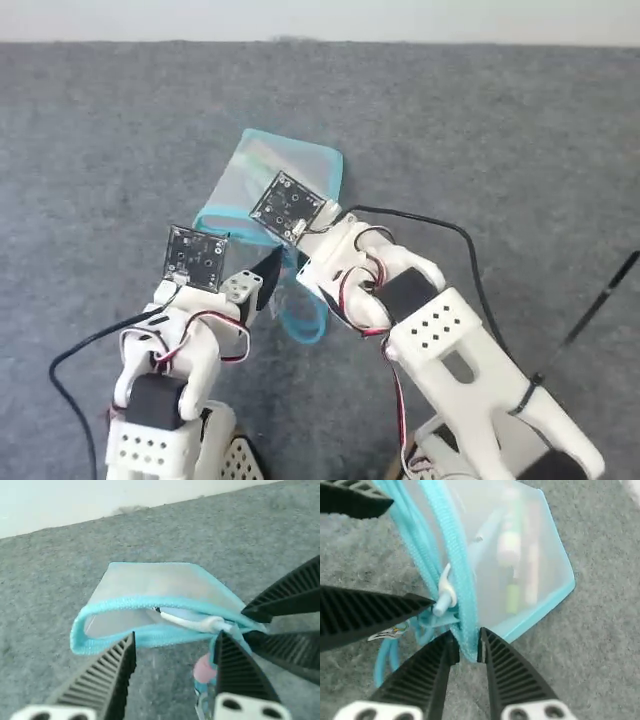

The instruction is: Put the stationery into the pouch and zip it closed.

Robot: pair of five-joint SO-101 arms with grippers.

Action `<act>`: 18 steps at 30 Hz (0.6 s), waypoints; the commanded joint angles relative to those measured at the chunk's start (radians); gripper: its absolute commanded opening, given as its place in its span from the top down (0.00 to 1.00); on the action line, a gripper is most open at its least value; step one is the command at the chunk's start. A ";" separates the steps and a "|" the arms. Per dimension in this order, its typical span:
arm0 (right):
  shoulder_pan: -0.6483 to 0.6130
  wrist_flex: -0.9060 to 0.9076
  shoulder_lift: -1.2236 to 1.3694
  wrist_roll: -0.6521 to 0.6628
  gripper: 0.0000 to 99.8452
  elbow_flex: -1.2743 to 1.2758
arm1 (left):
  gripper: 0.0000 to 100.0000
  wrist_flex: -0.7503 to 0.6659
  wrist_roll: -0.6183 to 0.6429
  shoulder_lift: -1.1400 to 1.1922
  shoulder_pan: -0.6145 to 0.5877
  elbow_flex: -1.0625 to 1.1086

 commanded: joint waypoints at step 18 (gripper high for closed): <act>-0.030 -0.028 -0.074 0.017 0.99 0.017 | 0.76 -0.098 -0.014 -0.005 0.032 0.007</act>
